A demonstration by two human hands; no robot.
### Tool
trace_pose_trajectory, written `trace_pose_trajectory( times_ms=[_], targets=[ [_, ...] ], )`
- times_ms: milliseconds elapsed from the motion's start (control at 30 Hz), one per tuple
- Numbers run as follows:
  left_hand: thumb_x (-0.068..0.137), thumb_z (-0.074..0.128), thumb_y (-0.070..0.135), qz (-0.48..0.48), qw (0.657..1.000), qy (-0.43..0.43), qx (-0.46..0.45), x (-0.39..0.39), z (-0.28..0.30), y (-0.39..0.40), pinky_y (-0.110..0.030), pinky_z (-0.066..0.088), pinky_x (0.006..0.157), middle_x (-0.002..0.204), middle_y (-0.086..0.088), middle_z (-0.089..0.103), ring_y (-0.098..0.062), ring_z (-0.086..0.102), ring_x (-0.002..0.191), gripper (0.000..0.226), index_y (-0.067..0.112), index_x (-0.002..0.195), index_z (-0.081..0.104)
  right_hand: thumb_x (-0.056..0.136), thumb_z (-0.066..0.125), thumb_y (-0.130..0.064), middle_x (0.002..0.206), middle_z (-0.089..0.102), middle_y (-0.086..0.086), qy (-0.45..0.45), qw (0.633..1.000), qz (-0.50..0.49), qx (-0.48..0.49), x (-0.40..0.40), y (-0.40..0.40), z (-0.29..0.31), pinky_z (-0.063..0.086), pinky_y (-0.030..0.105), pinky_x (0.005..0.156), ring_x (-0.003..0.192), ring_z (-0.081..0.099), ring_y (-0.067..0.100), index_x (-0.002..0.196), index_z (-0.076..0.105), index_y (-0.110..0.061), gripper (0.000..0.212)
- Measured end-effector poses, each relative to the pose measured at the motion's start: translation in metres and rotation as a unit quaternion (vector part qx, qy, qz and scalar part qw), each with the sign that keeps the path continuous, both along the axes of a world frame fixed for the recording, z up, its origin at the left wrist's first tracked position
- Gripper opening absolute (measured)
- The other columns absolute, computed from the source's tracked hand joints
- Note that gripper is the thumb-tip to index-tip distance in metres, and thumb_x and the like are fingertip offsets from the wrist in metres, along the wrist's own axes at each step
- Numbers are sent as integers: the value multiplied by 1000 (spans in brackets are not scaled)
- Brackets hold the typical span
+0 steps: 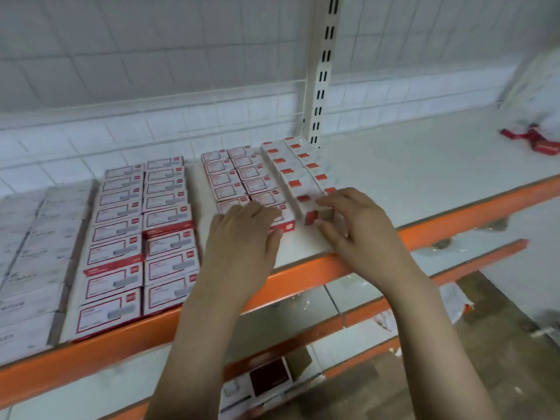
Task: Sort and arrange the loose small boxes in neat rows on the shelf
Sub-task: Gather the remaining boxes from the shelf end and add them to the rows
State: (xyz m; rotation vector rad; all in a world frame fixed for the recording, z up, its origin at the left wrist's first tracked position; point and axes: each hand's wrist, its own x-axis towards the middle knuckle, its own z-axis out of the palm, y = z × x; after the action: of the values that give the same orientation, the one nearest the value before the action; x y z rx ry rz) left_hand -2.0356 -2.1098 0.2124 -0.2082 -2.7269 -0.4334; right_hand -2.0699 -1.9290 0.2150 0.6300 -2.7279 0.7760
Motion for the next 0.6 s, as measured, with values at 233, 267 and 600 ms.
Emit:
trace_pose_trajectory(
  times_ms=[233, 267, 600],
  targets=[
    [95, 43, 36, -77, 996, -44, 2, -29, -3, 156, -35, 35, 96, 124, 4, 55, -18, 48, 115, 37, 25, 129, 50, 85, 62, -17, 113, 57, 8, 4, 996, -82, 27, -2, 166, 0, 30, 18, 89, 108, 51, 25, 119, 60, -10, 34],
    [95, 43, 36, -82, 995, -51, 3, -32, -2, 177, -35, 35, 96, 124, 4, 55, -19, 48, 115, 37, 24, 129, 50, 85, 62, -17, 113, 57, 8, 6, 995, -90, 29, -3, 188, 2, 30, 19, 89, 108, 51, 26, 119, 60, -10, 34],
    [90, 42, 38, -122, 990, -67, -29, -75, -1, 300, -39, 41, 84, 106, -1, 61, -26, 57, 99, 38, 20, 119, 57, 84, 64, -19, 114, 59, 5, 11, 991, -133, 11, -26, 318, -8, 41, 33, 91, 106, 54, 27, 119, 59, -14, 36]
  ],
)
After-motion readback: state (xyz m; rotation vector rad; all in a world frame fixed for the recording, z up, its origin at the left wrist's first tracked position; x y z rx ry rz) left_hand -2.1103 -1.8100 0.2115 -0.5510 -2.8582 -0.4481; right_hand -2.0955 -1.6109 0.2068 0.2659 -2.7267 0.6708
